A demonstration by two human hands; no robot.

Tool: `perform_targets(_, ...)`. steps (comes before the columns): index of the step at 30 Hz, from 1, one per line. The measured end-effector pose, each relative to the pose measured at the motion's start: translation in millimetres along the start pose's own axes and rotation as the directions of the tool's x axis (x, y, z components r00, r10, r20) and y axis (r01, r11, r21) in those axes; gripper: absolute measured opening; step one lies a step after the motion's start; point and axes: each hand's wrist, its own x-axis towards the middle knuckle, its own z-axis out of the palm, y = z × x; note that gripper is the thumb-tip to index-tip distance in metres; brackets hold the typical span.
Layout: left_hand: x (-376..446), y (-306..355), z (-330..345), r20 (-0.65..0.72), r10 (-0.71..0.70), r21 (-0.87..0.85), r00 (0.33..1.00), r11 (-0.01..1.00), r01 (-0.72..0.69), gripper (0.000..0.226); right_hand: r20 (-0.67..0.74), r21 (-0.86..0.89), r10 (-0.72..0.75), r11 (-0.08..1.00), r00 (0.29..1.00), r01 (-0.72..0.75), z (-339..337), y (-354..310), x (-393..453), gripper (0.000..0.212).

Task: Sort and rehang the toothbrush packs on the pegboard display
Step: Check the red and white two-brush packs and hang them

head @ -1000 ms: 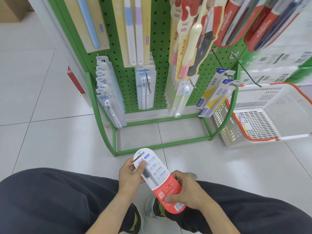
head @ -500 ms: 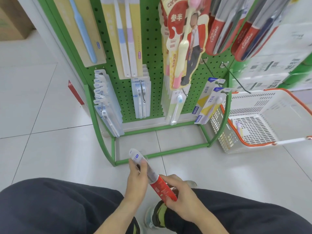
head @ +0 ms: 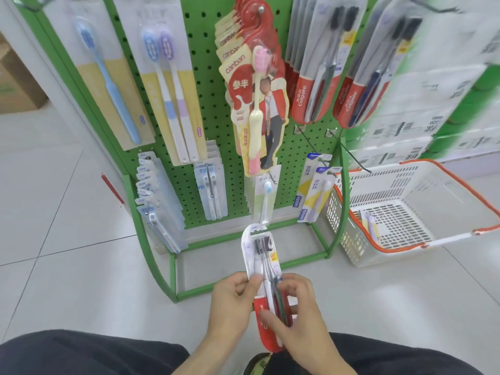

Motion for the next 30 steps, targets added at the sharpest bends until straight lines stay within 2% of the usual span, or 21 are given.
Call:
perform_targets(3,4.3,16.9,10.9,0.063,0.091,0.087,0.994,0.992,-0.096,0.018,-0.163,0.098,0.030,0.995,0.986,-0.014,-11.9,-3.7,10.6,0.046)
perform_targets(6,8.0,38.9,28.8,0.202,0.196,0.212,0.959,0.948,-0.239,0.008,-0.291,0.082,-0.057,0.993,0.955,0.085,-32.1,-14.7,22.7,0.045)
perform_targets(9,15.3,69.0,49.9,0.341,0.320,0.290,0.884,0.859,-0.423,0.012,-0.451,0.040,-0.163,0.978,0.878,0.203,-56.3,-34.5,39.4,0.041)
perform_targets(13,31.9,123.2,78.0,0.414,0.456,0.279,0.788,0.760,-0.587,0.011,-0.585,-0.042,-0.289,0.944,0.758,0.327,-95.3,-69.3,66.1,0.039)
perform_targets(18,46.2,193.6,110.3,0.426,0.595,0.163,0.682,0.690,-0.705,0.010,-0.687,-0.256,-0.434,0.895,0.583,0.366,-148.1,-124.2,98.2,0.040)
perform_targets(20,51.8,216.3,122.0,0.383,0.650,0.160,0.656,0.653,-0.740,0.026,-0.695,-0.313,-0.486,0.868,0.530,0.385,-163.8,-145.1,109.9,0.038)
perform_targets(22,59.0,234.0,131.4,0.346,0.697,0.175,0.628,0.610,-0.773,0.027,-0.690,-0.313,-0.488,0.867,0.534,0.388,-177.0,-162.2,121.9,0.039)
perform_targets(25,69.7,250.8,140.3,0.318,0.730,0.215,0.605,0.566,-0.796,0.018,-0.691,-0.273,-0.452,0.886,0.563,0.376,-194.2,-181.3,137.4,0.045)
perform_targets(30,82.3,260.8,147.6,0.311,0.750,0.240,0.583,0.532,-0.812,0.018,-0.734,-0.306,-0.504,0.843,0.454,0.441,-234.0,-212.7,159.0,0.031)
